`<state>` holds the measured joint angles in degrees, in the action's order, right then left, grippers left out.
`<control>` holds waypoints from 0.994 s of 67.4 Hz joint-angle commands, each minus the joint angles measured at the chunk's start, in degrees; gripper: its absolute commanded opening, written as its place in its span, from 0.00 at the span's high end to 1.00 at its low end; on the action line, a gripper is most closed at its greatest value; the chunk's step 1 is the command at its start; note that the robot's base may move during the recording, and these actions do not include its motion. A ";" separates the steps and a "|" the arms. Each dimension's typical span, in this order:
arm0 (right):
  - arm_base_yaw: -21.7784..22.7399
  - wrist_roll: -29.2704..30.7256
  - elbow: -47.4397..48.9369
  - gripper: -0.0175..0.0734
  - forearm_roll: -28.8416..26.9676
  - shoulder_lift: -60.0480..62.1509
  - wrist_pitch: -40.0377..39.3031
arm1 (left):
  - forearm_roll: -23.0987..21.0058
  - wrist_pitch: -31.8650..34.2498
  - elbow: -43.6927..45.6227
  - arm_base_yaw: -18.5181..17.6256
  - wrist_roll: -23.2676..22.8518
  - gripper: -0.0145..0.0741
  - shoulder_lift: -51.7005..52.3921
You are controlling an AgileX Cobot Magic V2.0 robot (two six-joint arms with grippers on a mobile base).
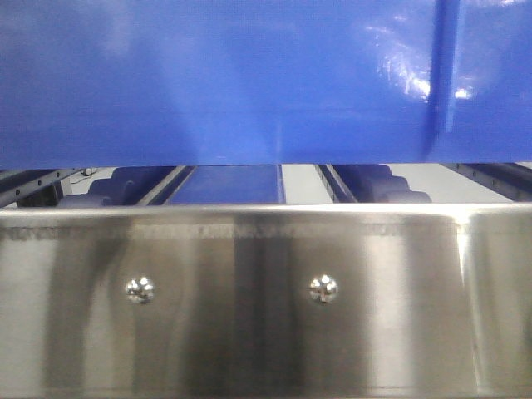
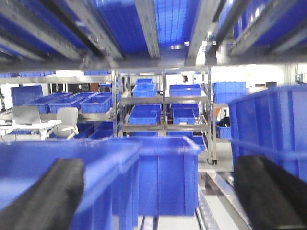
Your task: Move blue bin to conveyor side
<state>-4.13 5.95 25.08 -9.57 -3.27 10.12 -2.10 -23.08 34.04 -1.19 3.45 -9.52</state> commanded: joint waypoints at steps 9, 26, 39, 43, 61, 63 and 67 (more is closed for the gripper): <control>-1.10 0.13 5.33 0.20 -0.23 -8.39 0.29 | -0.12 -6.85 12.54 -1.99 0.22 0.26 -10.93; -1.73 0.13 18.12 0.20 -0.23 -20.74 12.27 | -0.98 -12.31 23.79 -5.54 -2.14 0.26 -21.88; -6.74 0.13 31.38 0.20 -0.23 -31.95 20.34 | -0.98 -20.39 32.69 -6.22 -4.60 0.26 -31.34; -8.26 0.13 34.24 0.20 -0.23 -34.77 20.92 | -0.98 -22.87 35.62 -6.22 -6.31 0.26 -34.03; -10.96 -1.40 46.64 0.20 -0.23 -44.12 35.57 | -0.70 -34.37 46.66 -6.08 -6.91 0.26 -45.10; -10.96 -1.40 48.58 0.20 -0.23 -45.97 38.41 | -0.57 -35.46 47.54 -6.08 -6.91 0.26 -46.12; -10.96 -1.50 52.90 0.20 -0.23 -49.00 43.81 | -0.12 -36.79 49.01 -6.08 -6.91 0.26 -47.99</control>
<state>-15.00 4.77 73.18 -9.78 -48.66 47.45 -2.70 -57.77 80.91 -6.98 -3.05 -55.49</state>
